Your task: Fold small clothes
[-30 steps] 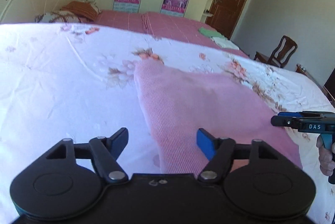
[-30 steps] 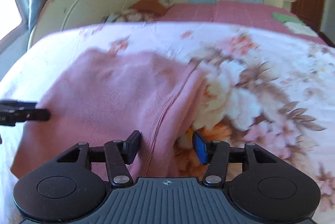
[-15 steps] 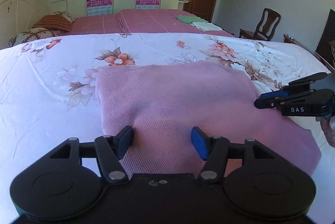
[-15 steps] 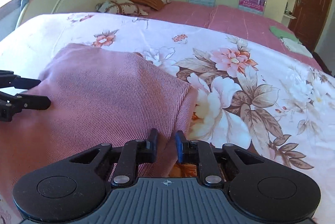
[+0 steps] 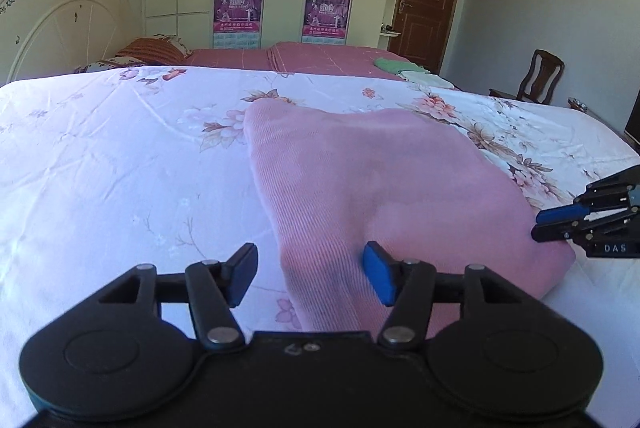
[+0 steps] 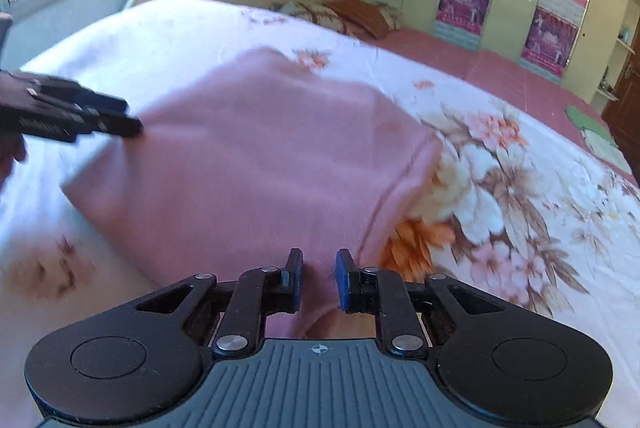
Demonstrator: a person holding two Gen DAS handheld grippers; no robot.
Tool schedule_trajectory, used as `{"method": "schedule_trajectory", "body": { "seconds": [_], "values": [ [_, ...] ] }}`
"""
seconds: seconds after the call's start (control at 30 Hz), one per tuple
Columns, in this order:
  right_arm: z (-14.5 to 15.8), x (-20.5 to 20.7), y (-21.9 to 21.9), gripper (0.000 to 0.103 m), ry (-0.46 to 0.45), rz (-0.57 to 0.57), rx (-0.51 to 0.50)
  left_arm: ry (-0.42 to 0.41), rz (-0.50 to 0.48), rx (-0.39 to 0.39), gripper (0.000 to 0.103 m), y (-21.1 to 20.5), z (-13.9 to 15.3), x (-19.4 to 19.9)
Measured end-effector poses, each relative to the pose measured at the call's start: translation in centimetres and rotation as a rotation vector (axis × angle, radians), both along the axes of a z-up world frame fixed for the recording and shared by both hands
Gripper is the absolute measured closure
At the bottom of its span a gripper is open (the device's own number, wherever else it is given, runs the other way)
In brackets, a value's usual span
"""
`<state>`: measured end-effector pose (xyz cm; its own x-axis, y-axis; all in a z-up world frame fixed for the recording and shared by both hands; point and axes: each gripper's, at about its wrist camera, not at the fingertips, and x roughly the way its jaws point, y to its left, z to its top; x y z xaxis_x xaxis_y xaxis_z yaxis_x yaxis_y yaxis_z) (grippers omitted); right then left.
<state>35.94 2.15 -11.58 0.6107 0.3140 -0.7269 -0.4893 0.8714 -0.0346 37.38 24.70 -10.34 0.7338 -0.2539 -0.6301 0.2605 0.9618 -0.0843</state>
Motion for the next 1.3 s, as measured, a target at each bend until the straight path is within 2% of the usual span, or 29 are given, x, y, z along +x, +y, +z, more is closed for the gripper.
{"method": "schedule_trajectory", "body": {
  "seconds": [0.1, 0.17, 0.3, 0.4, 0.47, 0.7, 0.73, 0.8, 0.83, 0.87, 0.9, 1.0, 1.07, 1.3],
  "values": [
    [-0.5, 0.4, -1.5, 0.086, 0.03, -0.048, 0.03, 0.044, 0.003, 0.056, 0.043, -0.5, -1.1, -1.3],
    [-0.6, 0.2, -1.9, 0.086, 0.041, -0.062, 0.047, 0.069, 0.02, 0.046, 0.042, -0.6, -2.0, -2.6],
    [-1.2, -0.3, -2.0, 0.086, 0.031, -0.098, 0.075, 0.071, 0.09, 0.041, 0.041, -0.9, -1.8, -4.6],
    [-0.9, -0.9, -2.1, 0.086, 0.043, -0.15, 0.112, 0.067, 0.114, 0.076, 0.038, -1.4, -1.5, -5.5],
    [-0.9, -1.9, -2.2, 0.086, 0.033, -0.16, 0.107, 0.072, 0.13, 0.099, 0.031, -1.6, -1.4, -6.3],
    [0.4, -7.2, -3.1, 0.086, 0.046, -0.227, 0.16, 0.078, 0.14, 0.113, 0.025, -2.7, -0.9, -10.8],
    [0.5, -8.0, -3.2, 0.085, 0.054, -0.233, 0.164, 0.074, 0.142, 0.11, 0.02, -2.9, -0.8, -11.5],
    [0.9, -9.9, -3.3, 0.075, 0.082, -0.245, 0.189, 0.063, 0.151, 0.109, 0.01, -3.5, -0.2, -13.2],
    [1.2, -10.8, -3.4, 0.047, 0.086, -0.252, 0.198, 0.052, 0.15, 0.113, 0.005, -3.9, 0.2, -14.0],
    [1.6, -12.0, -3.6, 0.03, 0.07, -0.264, 0.206, 0.036, 0.149, 0.12, 0.001, -4.4, 0.7, -14.9],
    [2.3, -13.4, -3.6, 0.023, 0.04, -0.27, 0.212, 0.019, 0.146, 0.127, 0.001, -4.9, 1.2, -15.8],
    [4.0, -17.0, -3.5, 0.022, 0.012, -0.269, 0.216, -0.009, 0.133, 0.14, 0.001, -6.1, 2.6, -18.7],
    [5.1, -19.6, -3.4, 0.014, -0.008, -0.275, 0.197, -0.014, 0.133, 0.135, 0.001, -6.8, 3.8, -20.4],
    [9.1, -28.9, -3.7, 0.005, -0.084, -0.308, 0.19, -0.076, 0.162, 0.086, 0.001, -8.0, 8.4, -28.5]
  ]
}}
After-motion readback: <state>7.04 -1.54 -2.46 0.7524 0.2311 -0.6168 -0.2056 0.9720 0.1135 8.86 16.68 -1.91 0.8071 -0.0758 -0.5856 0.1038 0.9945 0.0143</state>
